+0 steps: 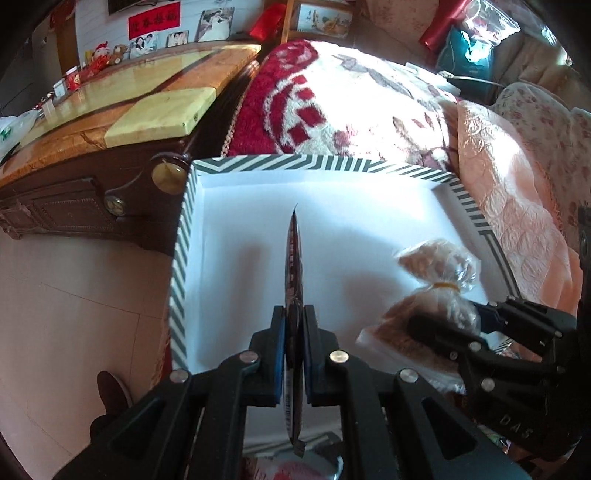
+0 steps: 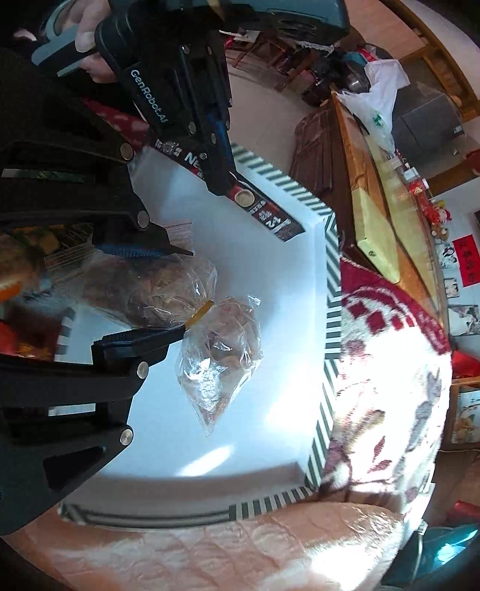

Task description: Organize snacks

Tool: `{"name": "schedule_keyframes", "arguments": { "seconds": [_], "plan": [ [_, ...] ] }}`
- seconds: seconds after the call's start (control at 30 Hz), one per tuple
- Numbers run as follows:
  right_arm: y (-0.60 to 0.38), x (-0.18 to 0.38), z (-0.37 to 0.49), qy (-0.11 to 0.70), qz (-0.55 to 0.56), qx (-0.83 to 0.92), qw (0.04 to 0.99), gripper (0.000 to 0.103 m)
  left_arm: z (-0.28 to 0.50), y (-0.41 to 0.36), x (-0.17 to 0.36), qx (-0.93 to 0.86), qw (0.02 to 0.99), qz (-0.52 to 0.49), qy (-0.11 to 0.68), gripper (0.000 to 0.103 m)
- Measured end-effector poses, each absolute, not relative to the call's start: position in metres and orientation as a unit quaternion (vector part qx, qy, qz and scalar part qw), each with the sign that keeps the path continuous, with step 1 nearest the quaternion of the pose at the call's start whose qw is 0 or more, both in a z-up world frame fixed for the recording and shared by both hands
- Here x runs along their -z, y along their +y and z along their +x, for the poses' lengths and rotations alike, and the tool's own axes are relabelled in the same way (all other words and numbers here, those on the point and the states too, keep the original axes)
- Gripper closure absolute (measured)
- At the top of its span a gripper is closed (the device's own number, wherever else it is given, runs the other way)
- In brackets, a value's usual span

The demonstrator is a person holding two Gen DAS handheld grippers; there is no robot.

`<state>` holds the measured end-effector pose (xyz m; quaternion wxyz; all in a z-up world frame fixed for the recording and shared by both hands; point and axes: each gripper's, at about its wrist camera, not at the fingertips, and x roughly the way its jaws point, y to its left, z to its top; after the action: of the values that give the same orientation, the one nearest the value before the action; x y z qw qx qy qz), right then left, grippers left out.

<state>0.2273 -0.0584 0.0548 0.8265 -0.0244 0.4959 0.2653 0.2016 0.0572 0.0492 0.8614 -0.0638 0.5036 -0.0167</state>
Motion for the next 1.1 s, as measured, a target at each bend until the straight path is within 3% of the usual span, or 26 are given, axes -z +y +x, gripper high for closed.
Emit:
{"name": "schedule_keyframes", "arguments": {
  "seconds": [0.13, 0.2, 0.27, 0.33, 0.43, 0.63, 1.1],
  "plan": [
    [-0.056, -0.040, 0.233, 0.522, -0.024, -0.259, 0.812, 0.064, 0.205, 0.058, -0.038, 0.017, 0.851, -0.064, 0.521, 0.092],
    [-0.060, -0.038, 0.234, 0.532, -0.020, -0.246, 0.810, 0.050, 0.204, 0.060, -0.037, 0.010, 0.849, -0.064, 0.524, 0.089],
    [-0.065, -0.042, 0.230, 0.530, -0.013, -0.242, 0.813, 0.047, 0.200, 0.064, -0.039, 0.004, 0.850, -0.064, 0.523, 0.080],
    [-0.073, -0.052, 0.223, 0.519, -0.007, -0.236, 0.822, 0.047, 0.194, 0.068, -0.045, 0.009, 0.853, -0.076, 0.517, 0.058],
    [-0.085, -0.068, 0.207, 0.508, 0.012, -0.235, 0.829, 0.047, 0.176, 0.076, -0.060, 0.022, 0.862, -0.099, 0.497, 0.038],
    [-0.097, -0.087, 0.163, 0.495, 0.024, -0.246, 0.833, 0.047, 0.127, 0.078, -0.084, 0.043, 0.872, -0.091, 0.478, 0.030],
    [-0.112, -0.080, 0.066, 0.505, 0.016, -0.245, 0.828, 0.047, 0.085, 0.076, -0.051, 0.077, 0.840, -0.115, 0.525, 0.029]
  ]
}}
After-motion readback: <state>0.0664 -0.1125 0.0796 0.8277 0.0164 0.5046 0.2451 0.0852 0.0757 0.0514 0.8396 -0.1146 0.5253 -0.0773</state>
